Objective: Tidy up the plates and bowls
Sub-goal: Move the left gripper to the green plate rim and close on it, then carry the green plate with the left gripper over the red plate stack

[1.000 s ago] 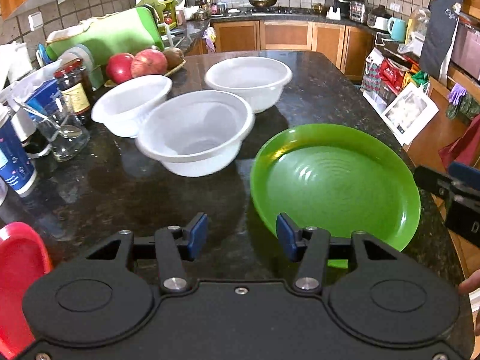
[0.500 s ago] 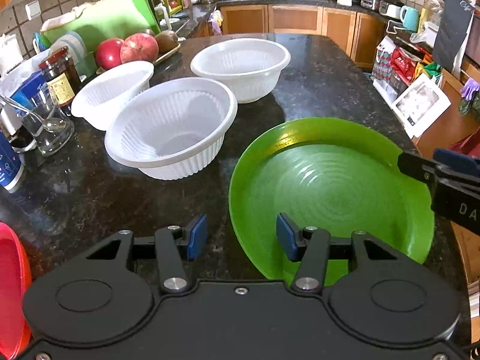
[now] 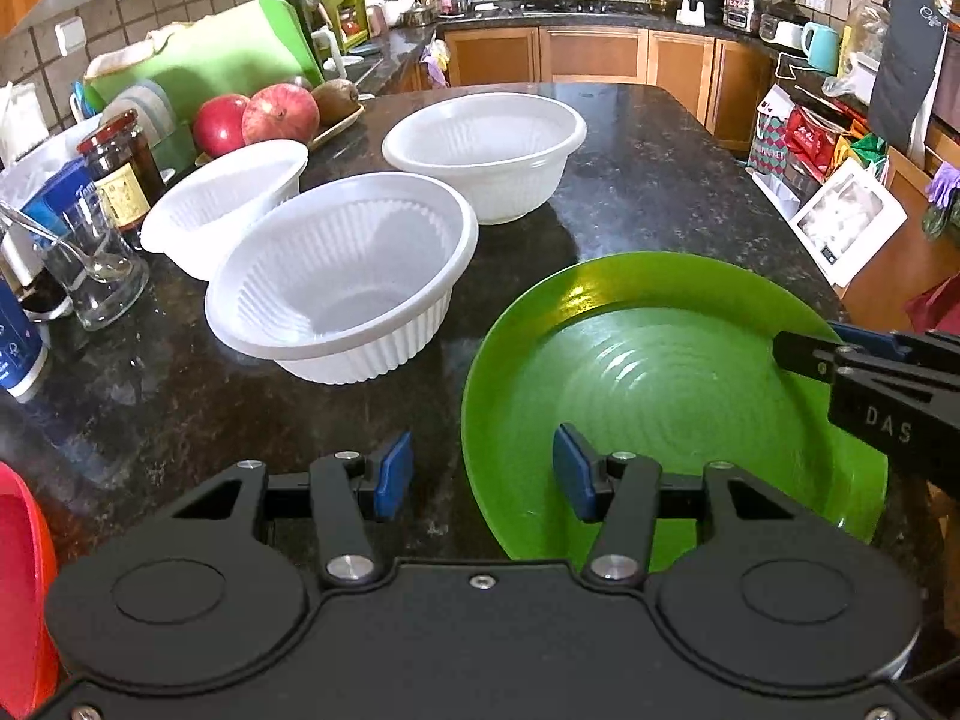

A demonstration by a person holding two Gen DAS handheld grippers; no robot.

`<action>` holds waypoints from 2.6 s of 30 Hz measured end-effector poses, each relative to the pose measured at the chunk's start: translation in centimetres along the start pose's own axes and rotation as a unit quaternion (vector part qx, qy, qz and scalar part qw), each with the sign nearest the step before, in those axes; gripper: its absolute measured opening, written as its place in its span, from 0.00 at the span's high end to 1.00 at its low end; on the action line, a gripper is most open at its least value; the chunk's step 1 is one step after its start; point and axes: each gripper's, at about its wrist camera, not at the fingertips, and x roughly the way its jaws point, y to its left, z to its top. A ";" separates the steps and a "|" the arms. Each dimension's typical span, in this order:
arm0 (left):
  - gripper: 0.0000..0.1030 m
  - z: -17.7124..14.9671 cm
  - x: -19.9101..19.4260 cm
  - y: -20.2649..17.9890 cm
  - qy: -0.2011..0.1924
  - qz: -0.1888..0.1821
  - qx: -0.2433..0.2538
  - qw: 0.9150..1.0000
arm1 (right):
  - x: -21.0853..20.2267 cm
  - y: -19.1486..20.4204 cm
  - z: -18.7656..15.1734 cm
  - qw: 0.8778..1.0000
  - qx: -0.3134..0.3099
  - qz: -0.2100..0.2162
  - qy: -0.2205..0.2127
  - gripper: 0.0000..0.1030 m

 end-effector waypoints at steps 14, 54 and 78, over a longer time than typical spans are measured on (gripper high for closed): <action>0.53 -0.6 -0.8 -0.5 -0.002 -0.028 0.000 1.000 | -0.8 0.2 -0.4 1.000 -0.005 -0.009 0.000 0.75; 0.86 -4.4 -6.6 7.3 -0.042 -0.037 0.010 0.998 | -8.6 10.5 -2.9 0.997 0.013 -0.063 -0.039 0.89; 0.86 -9.8 -11.8 25.7 -0.069 0.039 -0.011 0.997 | -7.4 32.5 -4.4 0.999 -0.021 0.008 -0.040 0.89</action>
